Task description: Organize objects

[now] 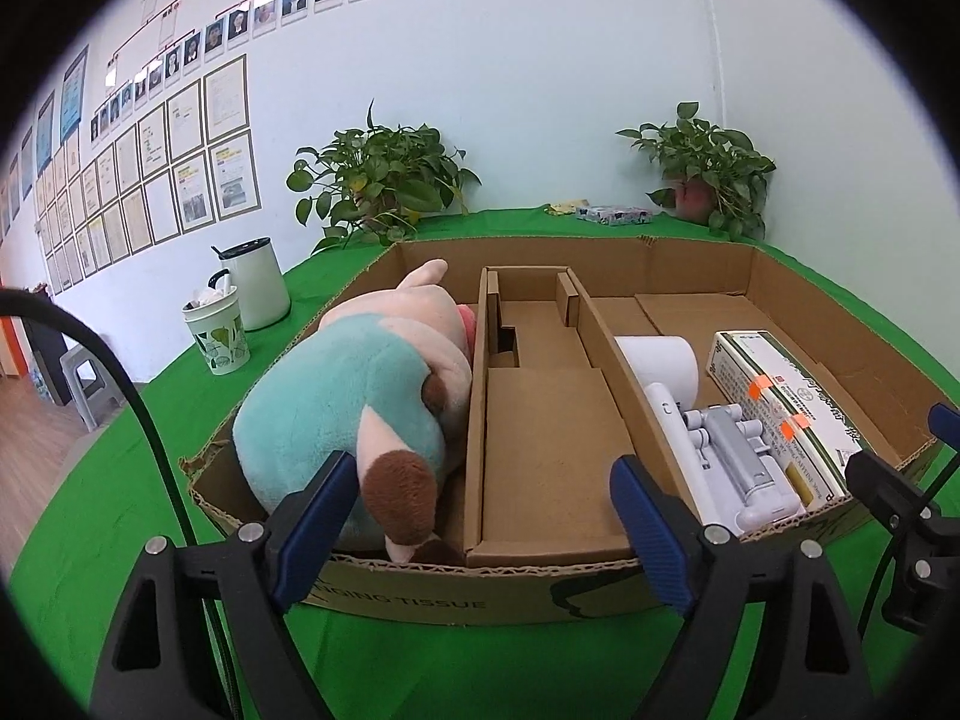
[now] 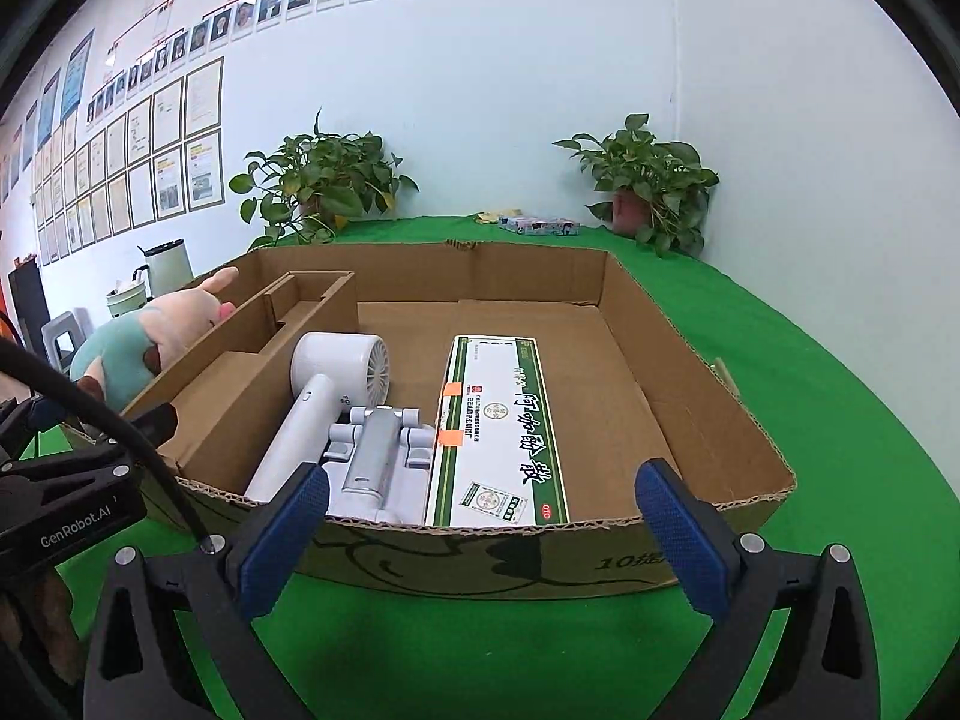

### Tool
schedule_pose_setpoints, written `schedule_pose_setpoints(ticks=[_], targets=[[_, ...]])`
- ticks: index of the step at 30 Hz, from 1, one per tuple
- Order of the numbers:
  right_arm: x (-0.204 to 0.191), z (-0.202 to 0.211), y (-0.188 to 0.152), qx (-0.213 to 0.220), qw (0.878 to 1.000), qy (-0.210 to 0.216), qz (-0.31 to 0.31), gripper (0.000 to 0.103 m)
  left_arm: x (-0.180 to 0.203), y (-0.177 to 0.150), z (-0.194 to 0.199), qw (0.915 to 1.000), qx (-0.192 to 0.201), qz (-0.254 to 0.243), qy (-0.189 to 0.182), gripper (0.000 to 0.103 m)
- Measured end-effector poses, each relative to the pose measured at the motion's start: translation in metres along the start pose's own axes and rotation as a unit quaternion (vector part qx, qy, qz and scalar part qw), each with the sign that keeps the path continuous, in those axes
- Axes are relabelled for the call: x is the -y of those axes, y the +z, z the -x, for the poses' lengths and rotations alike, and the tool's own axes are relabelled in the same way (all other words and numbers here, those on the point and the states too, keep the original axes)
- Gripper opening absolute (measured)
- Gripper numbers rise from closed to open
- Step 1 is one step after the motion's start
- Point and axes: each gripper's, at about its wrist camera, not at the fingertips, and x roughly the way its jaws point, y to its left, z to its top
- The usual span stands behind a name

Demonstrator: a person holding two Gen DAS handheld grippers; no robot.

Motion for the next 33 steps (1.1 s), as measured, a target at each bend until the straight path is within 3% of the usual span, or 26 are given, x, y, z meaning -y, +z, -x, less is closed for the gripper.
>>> schedule_pose_setpoints(ticks=[33], targets=[[0.0002,0.0010,-0.0005,0.003,1.000,0.005,-0.005,0.103,-0.0031,-0.0003,-0.0018,1.0000,-0.002,0.002,-0.004,0.087]])
